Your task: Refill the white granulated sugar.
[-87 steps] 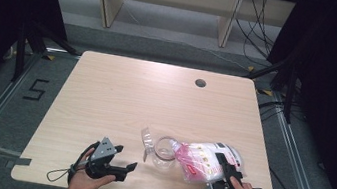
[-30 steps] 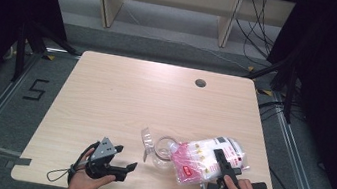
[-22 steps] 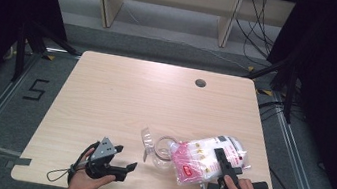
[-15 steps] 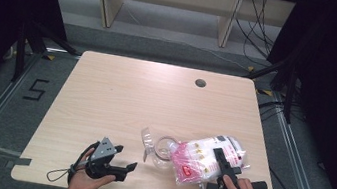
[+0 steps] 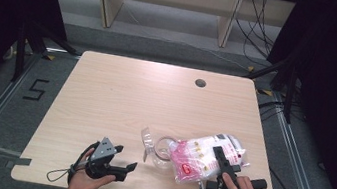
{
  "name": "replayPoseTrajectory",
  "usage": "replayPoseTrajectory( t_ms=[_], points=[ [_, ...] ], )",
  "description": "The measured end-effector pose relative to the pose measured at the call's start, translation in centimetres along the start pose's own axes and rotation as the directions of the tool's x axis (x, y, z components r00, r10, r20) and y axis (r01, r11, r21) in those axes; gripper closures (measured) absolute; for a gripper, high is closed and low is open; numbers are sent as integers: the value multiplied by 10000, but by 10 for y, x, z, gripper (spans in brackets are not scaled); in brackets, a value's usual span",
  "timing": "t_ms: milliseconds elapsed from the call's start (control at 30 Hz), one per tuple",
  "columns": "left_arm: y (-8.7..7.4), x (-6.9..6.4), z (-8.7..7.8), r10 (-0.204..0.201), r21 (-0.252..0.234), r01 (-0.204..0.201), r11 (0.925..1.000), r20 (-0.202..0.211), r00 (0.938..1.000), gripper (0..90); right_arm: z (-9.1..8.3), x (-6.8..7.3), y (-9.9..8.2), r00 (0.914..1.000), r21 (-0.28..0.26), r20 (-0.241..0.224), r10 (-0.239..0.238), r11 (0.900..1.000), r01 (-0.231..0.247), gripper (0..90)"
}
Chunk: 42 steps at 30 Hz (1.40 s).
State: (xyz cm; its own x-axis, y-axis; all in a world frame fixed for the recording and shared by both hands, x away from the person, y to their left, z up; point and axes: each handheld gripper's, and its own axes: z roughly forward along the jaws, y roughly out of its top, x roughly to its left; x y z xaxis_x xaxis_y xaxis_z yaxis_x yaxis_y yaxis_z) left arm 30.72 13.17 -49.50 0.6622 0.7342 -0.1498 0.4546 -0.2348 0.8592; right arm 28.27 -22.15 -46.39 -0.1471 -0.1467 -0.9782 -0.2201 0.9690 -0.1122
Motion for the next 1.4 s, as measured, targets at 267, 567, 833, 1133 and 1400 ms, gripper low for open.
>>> replayPoseTrajectory(
  t_ms=[267,567,833,1133,1400],
  points=[
    [0,0,0,2,5,-2,10000,0,10000,226,-1,-2,-4,10000,159,39,1,9999,-1,561],
    [0,0,0,2,22,-2,10000,0,10000,226,-4,0,-3,10000,301,35,-43,9995,42,562],
    [0,0,0,1,12,-1,10000,13,10000,226,-3,-2,-1,9983,203,150,-569,9982,566,563],
    [0,0,1,-138,10,138,9999,24,9999,226,-5,-7,1,9930,467,-104,-1177,9919,1180,565],
    [0,0,1,-138,13,138,9999,24,9999,226,-2,-6,1,9921,456,-159,-1242,9911,1248,566]
  ],
)
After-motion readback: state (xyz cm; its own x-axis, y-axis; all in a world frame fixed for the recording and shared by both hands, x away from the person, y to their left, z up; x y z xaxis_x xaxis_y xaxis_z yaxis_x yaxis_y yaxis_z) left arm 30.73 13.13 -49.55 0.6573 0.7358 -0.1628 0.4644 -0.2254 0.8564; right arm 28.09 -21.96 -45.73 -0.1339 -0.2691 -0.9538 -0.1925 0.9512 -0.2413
